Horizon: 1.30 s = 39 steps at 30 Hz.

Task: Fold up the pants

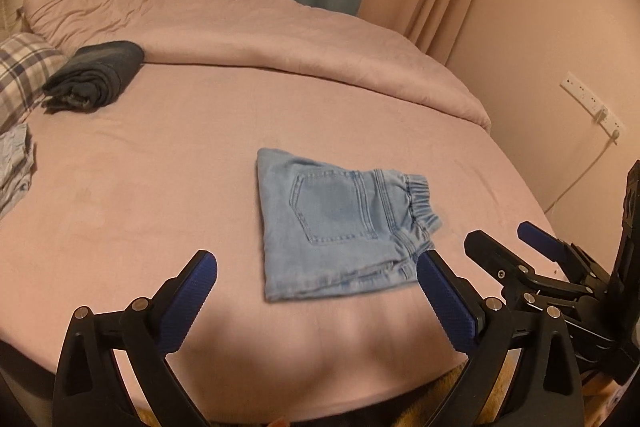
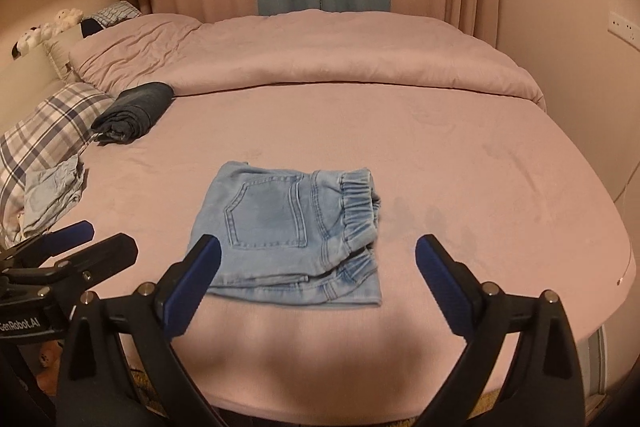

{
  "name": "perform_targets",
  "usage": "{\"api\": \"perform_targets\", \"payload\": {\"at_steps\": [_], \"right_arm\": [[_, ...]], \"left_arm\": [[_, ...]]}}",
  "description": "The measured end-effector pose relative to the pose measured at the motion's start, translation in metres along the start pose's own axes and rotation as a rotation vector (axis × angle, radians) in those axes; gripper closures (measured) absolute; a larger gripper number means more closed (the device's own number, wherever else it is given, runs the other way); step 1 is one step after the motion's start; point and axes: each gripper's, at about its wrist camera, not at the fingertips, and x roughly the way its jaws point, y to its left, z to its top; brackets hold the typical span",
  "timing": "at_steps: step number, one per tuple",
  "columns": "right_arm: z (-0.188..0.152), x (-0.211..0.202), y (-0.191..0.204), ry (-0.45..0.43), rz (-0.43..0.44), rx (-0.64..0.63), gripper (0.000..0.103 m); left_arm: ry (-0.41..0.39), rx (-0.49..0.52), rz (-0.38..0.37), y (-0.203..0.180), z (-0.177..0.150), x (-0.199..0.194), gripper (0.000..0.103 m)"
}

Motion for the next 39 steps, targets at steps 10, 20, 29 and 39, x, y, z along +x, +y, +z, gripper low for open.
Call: {"api": "perform_targets", "payload": {"at_steps": [10,20,29,39], "right_arm": [[-0.013,-0.012,-0.001,-0.004,0.04,0.027,0.004],[-0.016,-0.017,-0.017,-0.019,0.038,0.071,0.004],[-0.015,-0.018,-0.02,-0.025,0.038,0.078,0.004],[-0.016,-0.017,-0.02,-0.017,0.039,0.071,0.004]], "left_arm": [[0.019,0.043,0.052,-0.01,-0.014,-0.001,0.003],[0.026,0.063,0.072,-0.02,-0.02,0.001,0.003],[0.028,0.048,0.106,-0.014,-0.02,0.0,0.003],[0.032,0.038,0.101,-0.011,-0.019,-0.001,0.003]]}}
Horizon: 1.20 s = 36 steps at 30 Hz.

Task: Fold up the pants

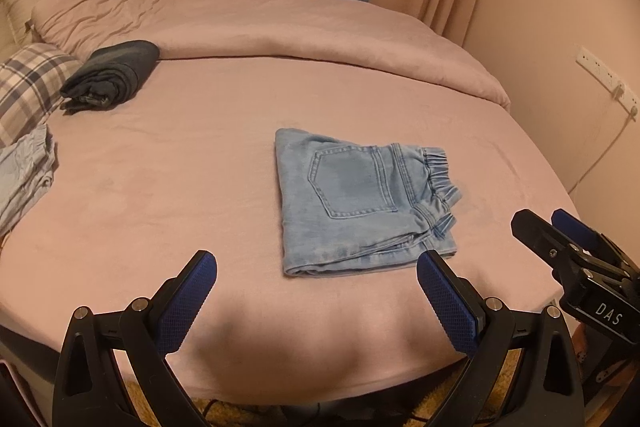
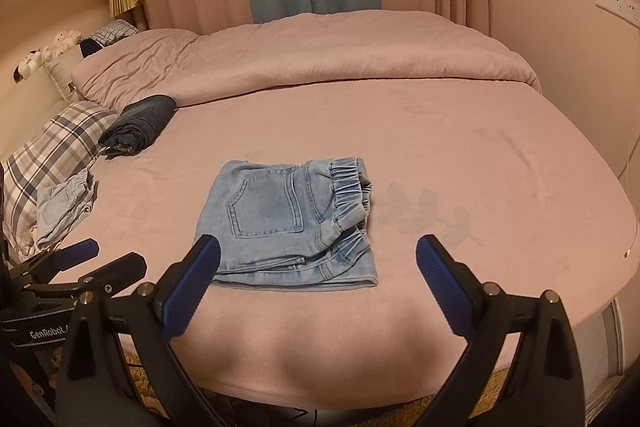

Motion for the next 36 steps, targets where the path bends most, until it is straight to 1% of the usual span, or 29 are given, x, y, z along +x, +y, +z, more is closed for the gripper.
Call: {"api": "perform_targets", "payload": {"at_steps": [36], "right_arm": [[-0.002,0.005,0.01,0.021,-0.054,-0.015,0.004]], "left_arm": [[0.011,-0.036,-0.013,0.002,-0.002,0.004,0.003]]}}
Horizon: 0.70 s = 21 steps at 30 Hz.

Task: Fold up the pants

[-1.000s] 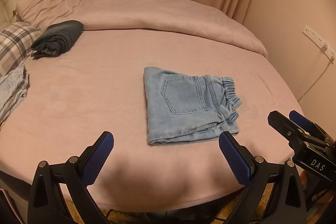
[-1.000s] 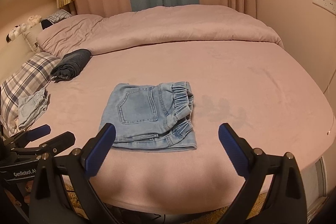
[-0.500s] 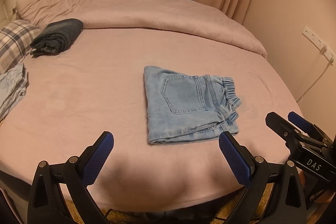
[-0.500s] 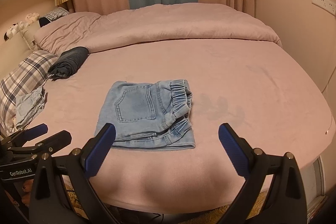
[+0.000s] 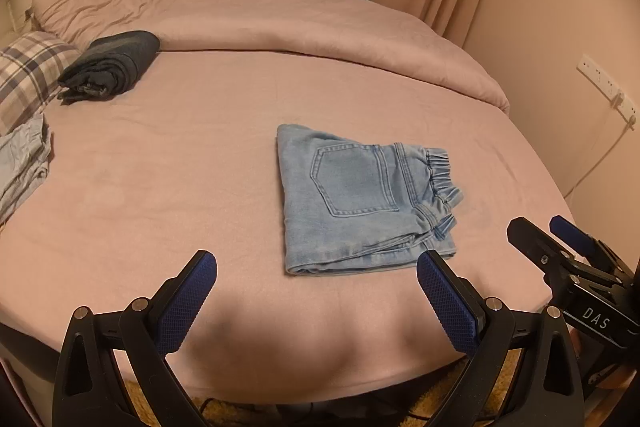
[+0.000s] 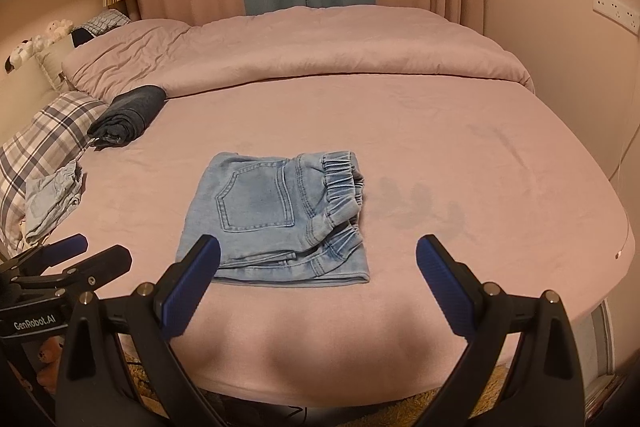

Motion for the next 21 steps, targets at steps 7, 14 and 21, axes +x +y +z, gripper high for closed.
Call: {"api": "perform_targets", "payload": {"at_steps": [7,14,21], "right_arm": [[0.0003,0.0002,0.0,0.002,-0.001,-0.001,0.004],[-0.0006,0.0004,-0.0003,0.004,-0.002,0.002,0.004],[-0.0013,0.0015,-0.0017,0.007,-0.006,0.002,0.004]], "left_arm": [[-0.001,-0.003,-0.002,-0.0001,-0.0004,0.0008,0.003],[0.0,-0.003,-0.002,0.0001,-0.0003,0.001,0.003],[-0.001,-0.003,-0.005,-0.0005,-0.0004,0.0012,0.003]]}}
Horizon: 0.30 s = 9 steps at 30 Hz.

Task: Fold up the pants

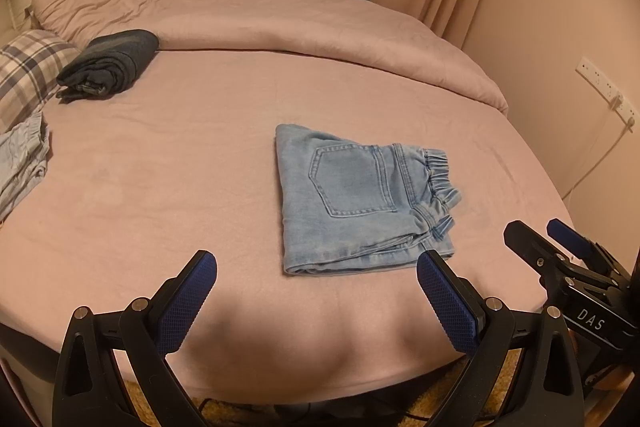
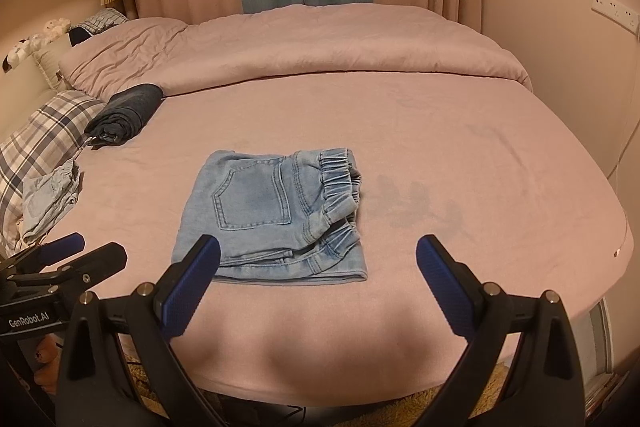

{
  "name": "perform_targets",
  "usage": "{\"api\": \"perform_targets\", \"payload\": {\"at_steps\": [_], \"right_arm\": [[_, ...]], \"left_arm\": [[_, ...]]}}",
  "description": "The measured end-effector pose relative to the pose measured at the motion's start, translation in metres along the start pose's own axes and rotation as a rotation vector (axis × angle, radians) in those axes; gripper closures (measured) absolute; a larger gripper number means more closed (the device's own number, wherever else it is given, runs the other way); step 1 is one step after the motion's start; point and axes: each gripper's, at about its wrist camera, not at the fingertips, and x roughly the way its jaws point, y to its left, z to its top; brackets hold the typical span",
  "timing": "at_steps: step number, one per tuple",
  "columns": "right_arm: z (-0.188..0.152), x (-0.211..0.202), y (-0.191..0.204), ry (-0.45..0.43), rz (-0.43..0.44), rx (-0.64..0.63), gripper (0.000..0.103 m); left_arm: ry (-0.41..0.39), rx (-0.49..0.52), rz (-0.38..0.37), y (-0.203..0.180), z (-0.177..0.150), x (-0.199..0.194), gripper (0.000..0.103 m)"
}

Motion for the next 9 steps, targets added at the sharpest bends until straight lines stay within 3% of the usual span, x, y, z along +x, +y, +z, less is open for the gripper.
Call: {"api": "perform_targets", "payload": {"at_steps": [9], "right_arm": [[-0.0004,-0.0005,0.0011,0.0,-0.004,-0.005,0.004]], "left_arm": [[-0.008,-0.003,-0.004,-0.0006,-0.0001,-0.0013,0.003]]}}
